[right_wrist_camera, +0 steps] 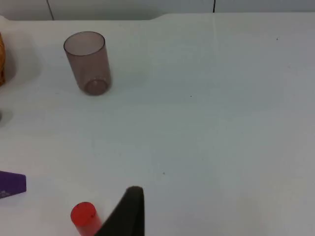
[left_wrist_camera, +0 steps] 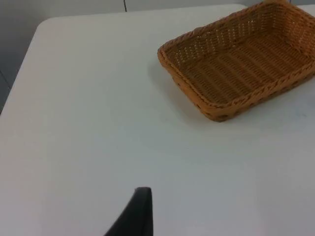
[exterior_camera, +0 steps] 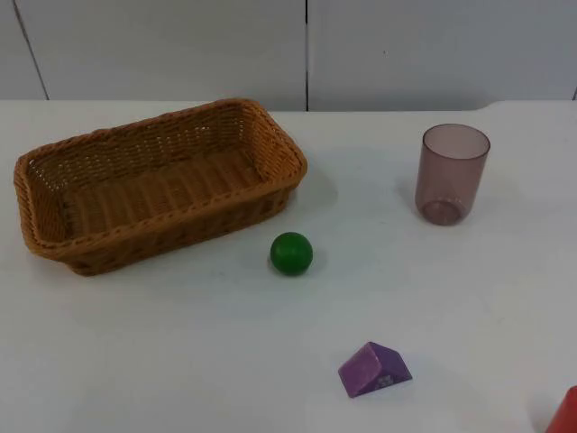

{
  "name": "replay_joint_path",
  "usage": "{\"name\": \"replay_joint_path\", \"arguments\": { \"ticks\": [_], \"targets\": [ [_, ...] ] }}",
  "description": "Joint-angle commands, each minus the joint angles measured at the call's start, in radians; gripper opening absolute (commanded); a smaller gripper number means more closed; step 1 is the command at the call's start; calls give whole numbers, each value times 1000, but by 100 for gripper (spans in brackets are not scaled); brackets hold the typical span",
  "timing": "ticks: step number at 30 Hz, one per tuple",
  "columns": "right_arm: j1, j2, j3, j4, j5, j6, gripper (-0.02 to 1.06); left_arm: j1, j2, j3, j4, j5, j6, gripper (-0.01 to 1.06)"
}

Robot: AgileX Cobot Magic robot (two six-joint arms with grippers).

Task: Pick up the basket with the left hand and place the triangular block into the basket with the right hand.

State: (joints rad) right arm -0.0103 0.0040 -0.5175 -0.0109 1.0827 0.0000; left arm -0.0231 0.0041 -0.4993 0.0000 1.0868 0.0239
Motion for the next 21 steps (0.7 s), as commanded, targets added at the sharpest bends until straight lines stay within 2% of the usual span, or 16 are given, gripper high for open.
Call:
{"name": "replay_joint_path", "arguments": {
  "ticks": [1, 6, 8, 10, 12, 21],
  "targets": [
    [-3, -4, -22, -2, -11, 0, 105, 0, 11, 2, -15, -16, -6, 105],
    [-3, 123, -95, 11, -28, 0, 105, 0, 142, -29, -45, -58, -6, 105],
    [-3, 204, -127, 11, -66, 0, 105, 0, 244, -56, -63, -115, -6, 105],
    [-3, 250, -142, 11, -85, 0, 105, 0, 267, -62, -65, -121, -6, 105],
    [-3, 363, -171, 11, -143, 0, 105, 0, 381, -96, -68, -155, -6, 105],
    [-3, 695, -199, 11, -299, 0, 105, 0, 714, -195, -76, -180, -6, 105]
  ]
}}
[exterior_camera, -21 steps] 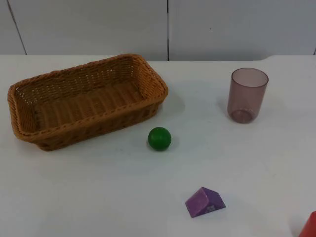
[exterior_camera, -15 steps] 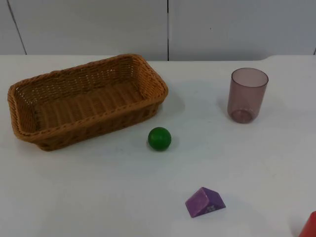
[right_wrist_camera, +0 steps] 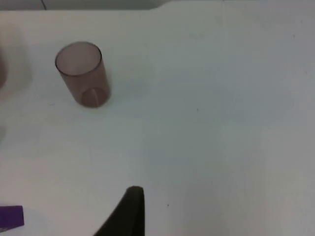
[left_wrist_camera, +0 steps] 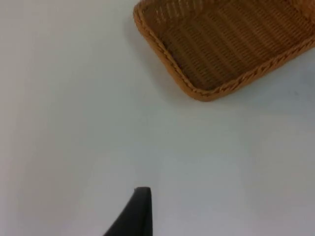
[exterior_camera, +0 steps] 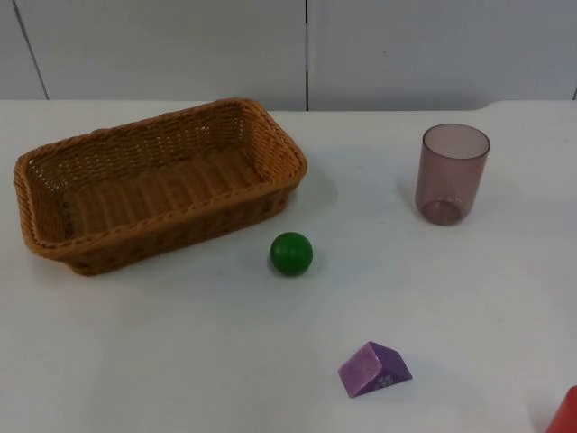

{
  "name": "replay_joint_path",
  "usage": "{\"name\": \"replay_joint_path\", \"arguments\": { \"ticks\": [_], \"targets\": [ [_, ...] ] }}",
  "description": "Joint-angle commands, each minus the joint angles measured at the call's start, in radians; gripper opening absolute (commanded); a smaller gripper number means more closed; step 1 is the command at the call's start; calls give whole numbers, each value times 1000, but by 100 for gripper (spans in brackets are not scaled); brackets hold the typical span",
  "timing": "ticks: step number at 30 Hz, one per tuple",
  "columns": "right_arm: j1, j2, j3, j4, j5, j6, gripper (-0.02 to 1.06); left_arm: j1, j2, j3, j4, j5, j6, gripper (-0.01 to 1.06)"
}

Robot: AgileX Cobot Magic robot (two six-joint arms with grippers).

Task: Pick up the basket with the left hand and place the triangular block into the basket with the right hand.

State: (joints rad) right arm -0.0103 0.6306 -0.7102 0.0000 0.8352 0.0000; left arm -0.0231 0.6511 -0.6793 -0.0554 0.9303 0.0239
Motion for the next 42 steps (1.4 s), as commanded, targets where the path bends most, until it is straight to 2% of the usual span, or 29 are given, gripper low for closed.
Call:
{"name": "replay_joint_path", "arguments": {
  "ticks": [1, 10, 16, 21, 28, 30, 34, 42],
  "targets": [
    [-3, 68, -6, 0, -52, 0, 105, 0, 67, -15, -21, -23, -6, 105],
    [-3, 249, -6, 0, -85, -12, 105, 0, 254, -16, -42, -94, -6, 105],
    [-3, 261, -4, 0, -101, -12, 105, 0, 306, -16, -52, -124, -6, 105],
    [-3, 261, -4, 0, -101, -12, 105, 0, 374, -28, -50, -183, -24, 105],
    [-3, 261, -4, 0, -101, -12, 105, 4, 682, -145, -38, -323, -62, 105],
    [-3, 261, -4, 0, -101, -17, 105, 33, 791, -200, -51, -354, -71, 105],
    [-3, 261, -4, 0, -101, -17, 105, 82, 938, -274, -73, -382, -74, 105],
    [-3, 261, -4, 0, -101, -17, 105, 90, 1190, -436, -90, -423, -74, 105]
  ]
}}
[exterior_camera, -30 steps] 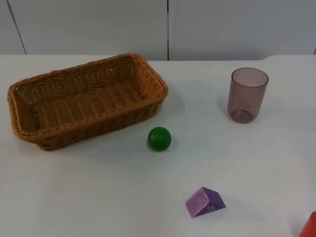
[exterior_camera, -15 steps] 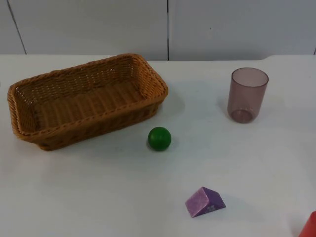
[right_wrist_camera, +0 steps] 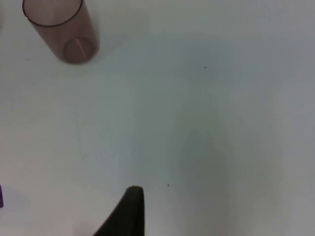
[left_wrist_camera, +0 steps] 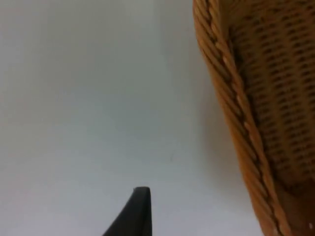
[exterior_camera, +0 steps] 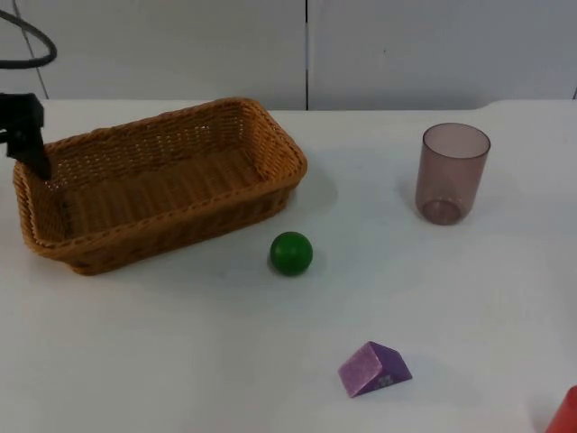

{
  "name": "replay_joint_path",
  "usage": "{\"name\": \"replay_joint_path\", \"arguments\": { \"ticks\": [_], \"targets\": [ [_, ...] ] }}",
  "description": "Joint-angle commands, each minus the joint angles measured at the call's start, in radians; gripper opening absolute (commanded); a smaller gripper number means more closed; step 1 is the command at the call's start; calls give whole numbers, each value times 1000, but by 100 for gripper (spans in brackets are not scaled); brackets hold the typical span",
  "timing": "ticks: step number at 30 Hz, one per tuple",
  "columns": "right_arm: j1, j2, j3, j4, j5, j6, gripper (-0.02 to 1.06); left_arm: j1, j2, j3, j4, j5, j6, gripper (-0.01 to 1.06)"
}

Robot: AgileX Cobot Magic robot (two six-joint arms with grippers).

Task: Pick up the basket with the left hand and place the triangular block into the basket with the right hand.

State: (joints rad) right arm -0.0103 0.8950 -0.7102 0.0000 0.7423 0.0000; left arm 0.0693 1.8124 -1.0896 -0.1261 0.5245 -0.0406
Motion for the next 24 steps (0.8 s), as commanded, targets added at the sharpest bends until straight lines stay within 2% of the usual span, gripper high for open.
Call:
{"name": "replay_joint_path", "arguments": {
  "ticks": [1, 9, 16, 18, 21, 22, 24],
  "targets": [
    [-3, -3, -4, 0, -10, -16, 105, -3, 68, -55, -19, -16, -9, 105],
    [-3, -3, -4, 0, -20, -16, 105, -5, 301, -189, -22, -14, -9, 105],
    [-3, -3, -4, 0, -24, -16, 105, -5, 359, -209, -24, -17, -9, 101],
    [-3, -3, -4, 0, -24, -16, 105, -5, 360, -211, -28, -17, -12, 87],
    [-3, -3, -4, 0, -27, -16, 105, -5, 360, -211, -32, -17, -57, 47],
    [-3, -3, -4, 0, -27, -16, 105, -5, 360, -211, -32, -17, -57, 47],
    [-3, -3, -4, 0, -28, -16, 105, -5, 360, -211, -33, -22, -65, 20]
  ]
}}
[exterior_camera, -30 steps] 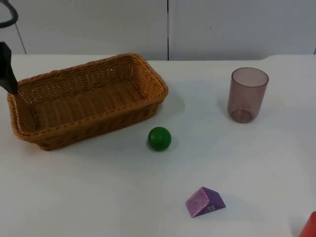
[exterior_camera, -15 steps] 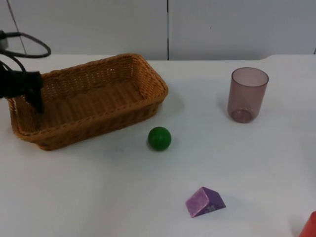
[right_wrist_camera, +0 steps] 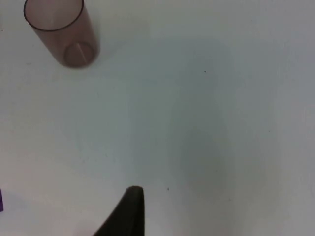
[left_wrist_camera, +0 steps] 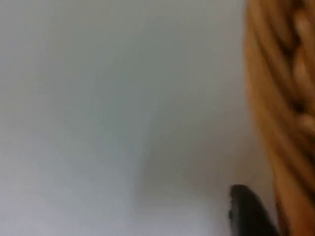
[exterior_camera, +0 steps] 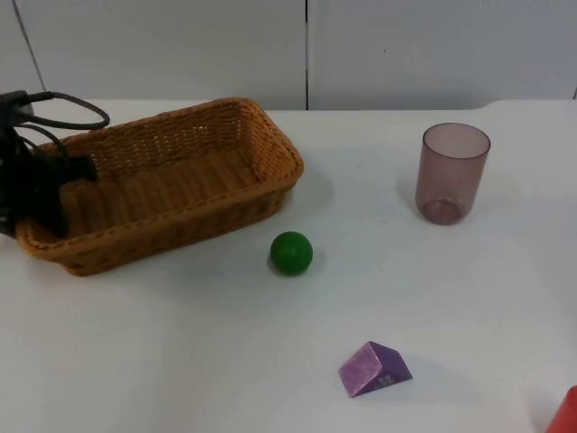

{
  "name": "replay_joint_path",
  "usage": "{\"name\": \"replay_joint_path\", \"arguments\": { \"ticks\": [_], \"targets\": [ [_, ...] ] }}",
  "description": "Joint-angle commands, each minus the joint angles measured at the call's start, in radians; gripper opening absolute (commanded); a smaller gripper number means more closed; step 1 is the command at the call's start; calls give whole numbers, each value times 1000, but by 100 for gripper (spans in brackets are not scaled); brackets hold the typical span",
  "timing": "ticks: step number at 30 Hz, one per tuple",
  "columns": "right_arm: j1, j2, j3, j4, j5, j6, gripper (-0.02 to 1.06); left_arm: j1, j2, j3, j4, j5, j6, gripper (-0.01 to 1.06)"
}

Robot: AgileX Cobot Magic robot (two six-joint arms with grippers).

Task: Pick up the basket with the left hand and place the triangular block into the basket with the right hand.

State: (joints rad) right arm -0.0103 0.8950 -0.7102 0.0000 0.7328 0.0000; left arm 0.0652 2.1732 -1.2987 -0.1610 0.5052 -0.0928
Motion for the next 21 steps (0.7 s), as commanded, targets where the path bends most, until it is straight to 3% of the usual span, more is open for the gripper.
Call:
{"name": "replay_joint_path", "arguments": {
  "ticks": [1, 2, 9, 13, 14, 20, 21],
  "targets": [
    [-3, -3, -4, 0, -19, -16, 105, 5, 0, -2, -3, -9, -18, 7],
    [-3, -3, -4, 0, -19, -16, 105, 6, -5, -2, -13, -17, -27, 0],
    [-3, -3, -4, 0, -19, -16, 105, 29, -59, -2, -36, -9, -73, 0],
    [-3, -3, -4, 0, -19, -16, 105, 59, -193, -2, -38, 140, -51, 0],
    [-3, -3, -4, 0, -19, -16, 105, 59, -193, -2, -38, 140, -51, 0],
    [-3, -3, -4, 0, -5, -16, 105, 148, -407, -2, -106, 384, 86, 0],
    [-3, -3, -4, 0, -5, -16, 105, 148, -407, -2, -106, 384, 86, 0]
  ]
}}
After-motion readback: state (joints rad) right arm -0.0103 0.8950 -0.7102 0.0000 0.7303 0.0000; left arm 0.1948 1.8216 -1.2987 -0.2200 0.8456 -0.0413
